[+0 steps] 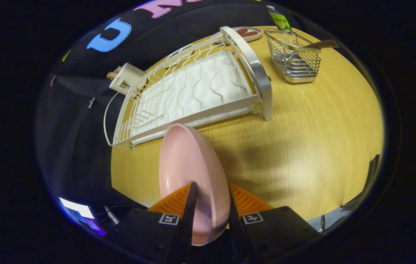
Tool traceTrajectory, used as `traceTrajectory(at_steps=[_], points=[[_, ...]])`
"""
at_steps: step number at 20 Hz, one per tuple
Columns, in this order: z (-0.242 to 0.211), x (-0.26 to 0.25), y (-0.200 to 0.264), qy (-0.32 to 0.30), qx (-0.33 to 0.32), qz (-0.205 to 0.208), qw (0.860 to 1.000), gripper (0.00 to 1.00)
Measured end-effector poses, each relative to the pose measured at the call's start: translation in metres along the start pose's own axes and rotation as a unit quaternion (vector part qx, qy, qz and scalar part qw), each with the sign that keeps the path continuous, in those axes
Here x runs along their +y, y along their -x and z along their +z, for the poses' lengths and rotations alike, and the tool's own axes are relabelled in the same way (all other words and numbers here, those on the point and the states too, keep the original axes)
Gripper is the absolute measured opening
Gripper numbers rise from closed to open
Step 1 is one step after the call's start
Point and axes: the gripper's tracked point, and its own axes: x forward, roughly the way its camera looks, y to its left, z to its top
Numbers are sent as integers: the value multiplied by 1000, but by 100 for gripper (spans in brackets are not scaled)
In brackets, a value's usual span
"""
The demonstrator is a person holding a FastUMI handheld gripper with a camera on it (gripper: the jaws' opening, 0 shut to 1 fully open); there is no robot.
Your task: Take the plate from the dish rack, then take the spoon from the basket and place it into the plate.
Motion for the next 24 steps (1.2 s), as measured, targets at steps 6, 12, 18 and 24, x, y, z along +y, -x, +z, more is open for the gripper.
traceTrajectory(at_steps=[6, 12, 18, 24], points=[[8, -16, 2, 21, -24, -29, 999, 65], [43, -27, 49, 66, -133, -51, 988, 87], [112, -60, 134, 73, -286, -108, 949, 92], [171, -97, 136, 38, -353, -146, 923, 89]])
